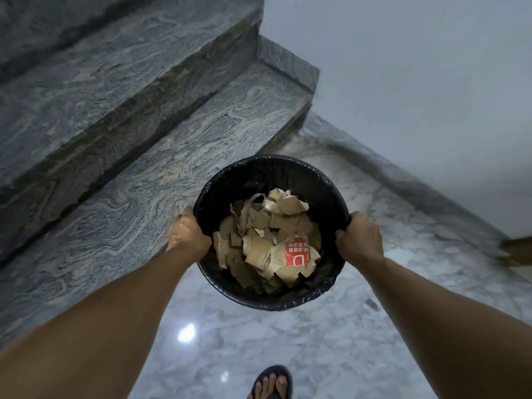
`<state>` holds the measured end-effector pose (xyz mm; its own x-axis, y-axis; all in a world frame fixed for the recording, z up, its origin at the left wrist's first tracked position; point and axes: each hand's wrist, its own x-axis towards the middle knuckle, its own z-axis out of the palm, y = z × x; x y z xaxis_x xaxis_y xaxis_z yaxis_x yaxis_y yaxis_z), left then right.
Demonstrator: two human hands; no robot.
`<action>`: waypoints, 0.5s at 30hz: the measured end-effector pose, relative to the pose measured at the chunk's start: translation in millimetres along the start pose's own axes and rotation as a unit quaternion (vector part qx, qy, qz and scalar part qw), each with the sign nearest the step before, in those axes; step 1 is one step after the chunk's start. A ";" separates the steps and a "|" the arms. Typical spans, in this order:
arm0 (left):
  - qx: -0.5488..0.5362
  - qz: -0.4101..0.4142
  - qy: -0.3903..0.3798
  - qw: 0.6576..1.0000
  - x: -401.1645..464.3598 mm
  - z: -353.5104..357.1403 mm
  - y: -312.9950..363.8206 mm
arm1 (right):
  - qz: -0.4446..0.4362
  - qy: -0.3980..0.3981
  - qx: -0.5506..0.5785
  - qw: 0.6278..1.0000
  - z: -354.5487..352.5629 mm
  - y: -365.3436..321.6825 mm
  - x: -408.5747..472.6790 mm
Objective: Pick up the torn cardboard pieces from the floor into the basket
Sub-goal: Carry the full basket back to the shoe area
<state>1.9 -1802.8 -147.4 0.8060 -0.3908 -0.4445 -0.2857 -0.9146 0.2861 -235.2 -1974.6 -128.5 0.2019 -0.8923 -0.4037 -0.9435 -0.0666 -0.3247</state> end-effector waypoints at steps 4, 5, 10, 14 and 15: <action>-0.041 -0.003 -0.025 0.999 -32.3 -10.5 38.8 | 0.060 0.017 0.018 0.998 -46.2 28.5 -15.6; -0.068 -0.009 -0.025 0.997 -40.0 -14.8 49.6 | 0.078 0.024 0.032 0.996 -58.1 36.7 -20.6; -0.236 -0.084 -0.040 0.967 -97.8 -37.8 116.0 | 0.216 0.110 0.187 0.952 -124.9 76.2 -62.3; -0.291 -0.065 -0.038 0.954 -166.1 -47.6 167.4 | 0.335 0.183 0.350 0.856 -189.0 111.1 -113.1; -0.305 -0.050 -0.039 0.950 -185.1 -49.6 178.6 | 0.353 0.202 0.367 0.837 -207.0 125.0 -128.0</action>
<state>-172.6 -1888.7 28.1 0.7653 -0.3339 -0.5502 0.1633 -0.7261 0.6679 -433.4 -1961.1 59.7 -0.5827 -0.6817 -0.4424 -0.3453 0.7005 -0.6246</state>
